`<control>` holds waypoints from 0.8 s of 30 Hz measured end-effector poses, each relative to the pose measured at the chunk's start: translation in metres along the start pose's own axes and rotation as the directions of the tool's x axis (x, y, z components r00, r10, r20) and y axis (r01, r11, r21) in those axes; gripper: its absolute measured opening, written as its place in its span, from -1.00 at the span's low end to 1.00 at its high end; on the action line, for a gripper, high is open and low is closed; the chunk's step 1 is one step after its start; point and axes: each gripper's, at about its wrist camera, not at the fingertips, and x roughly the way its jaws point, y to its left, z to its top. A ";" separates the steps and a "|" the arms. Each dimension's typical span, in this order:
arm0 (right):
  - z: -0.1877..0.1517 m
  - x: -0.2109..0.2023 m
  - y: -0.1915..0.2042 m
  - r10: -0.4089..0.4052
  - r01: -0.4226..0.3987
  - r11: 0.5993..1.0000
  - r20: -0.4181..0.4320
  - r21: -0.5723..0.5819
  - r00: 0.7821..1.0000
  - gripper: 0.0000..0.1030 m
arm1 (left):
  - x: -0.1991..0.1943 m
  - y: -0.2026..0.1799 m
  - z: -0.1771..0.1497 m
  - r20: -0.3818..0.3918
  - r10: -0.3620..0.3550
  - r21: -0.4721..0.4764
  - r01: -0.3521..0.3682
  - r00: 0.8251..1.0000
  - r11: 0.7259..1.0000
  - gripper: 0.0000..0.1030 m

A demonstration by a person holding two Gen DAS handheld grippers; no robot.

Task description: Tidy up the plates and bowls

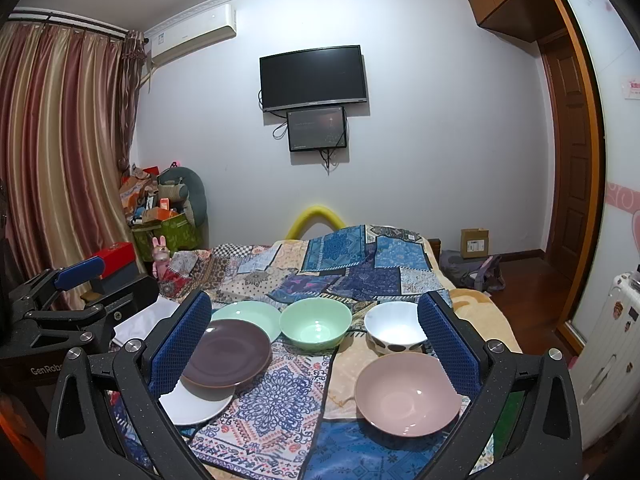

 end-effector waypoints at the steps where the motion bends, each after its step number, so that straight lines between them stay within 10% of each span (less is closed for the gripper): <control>1: 0.001 0.000 0.000 0.000 0.000 1.000 -0.001 0.000 1.000 0.99 | 0.000 0.000 0.000 0.000 -0.001 -0.001 0.001 1.000 1.000 1.00; 24: 0.002 0.000 -0.001 0.000 0.000 1.000 0.000 0.001 1.000 1.00 | -0.002 -0.002 -0.001 0.005 0.005 0.002 -0.005 1.000 1.000 1.00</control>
